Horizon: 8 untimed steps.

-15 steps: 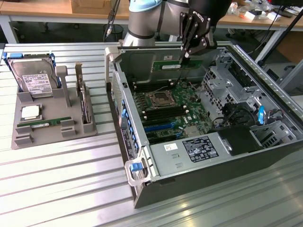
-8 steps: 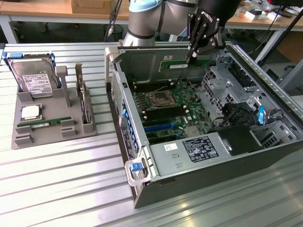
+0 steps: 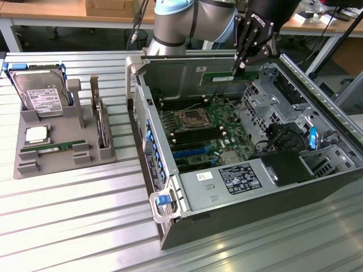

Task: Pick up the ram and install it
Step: 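Pick up the ram and move it above insertion slot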

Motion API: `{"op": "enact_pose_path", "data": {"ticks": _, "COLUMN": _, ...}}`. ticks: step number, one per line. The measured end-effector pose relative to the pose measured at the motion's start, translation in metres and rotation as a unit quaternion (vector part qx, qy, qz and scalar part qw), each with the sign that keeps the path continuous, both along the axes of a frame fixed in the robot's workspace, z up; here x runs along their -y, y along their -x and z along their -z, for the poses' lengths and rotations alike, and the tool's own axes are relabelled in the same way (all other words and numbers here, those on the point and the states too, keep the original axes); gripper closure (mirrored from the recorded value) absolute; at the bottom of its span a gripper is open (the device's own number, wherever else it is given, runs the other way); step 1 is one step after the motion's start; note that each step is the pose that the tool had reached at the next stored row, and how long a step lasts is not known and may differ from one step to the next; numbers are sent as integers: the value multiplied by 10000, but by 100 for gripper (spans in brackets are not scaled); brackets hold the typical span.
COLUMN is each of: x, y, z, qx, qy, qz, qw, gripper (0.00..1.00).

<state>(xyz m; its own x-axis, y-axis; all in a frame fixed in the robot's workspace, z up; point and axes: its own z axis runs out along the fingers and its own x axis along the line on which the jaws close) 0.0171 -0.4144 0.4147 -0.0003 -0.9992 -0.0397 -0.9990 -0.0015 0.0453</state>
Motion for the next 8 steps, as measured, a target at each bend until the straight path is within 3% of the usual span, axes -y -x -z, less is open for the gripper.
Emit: {"op": "enact_pose_path", "data": {"ticks": 8, "x": 0, "y": -220, "z": 0, "qx": 0, "qy": 0, "qz": 0, "qw": 10000, "gripper": 88}}
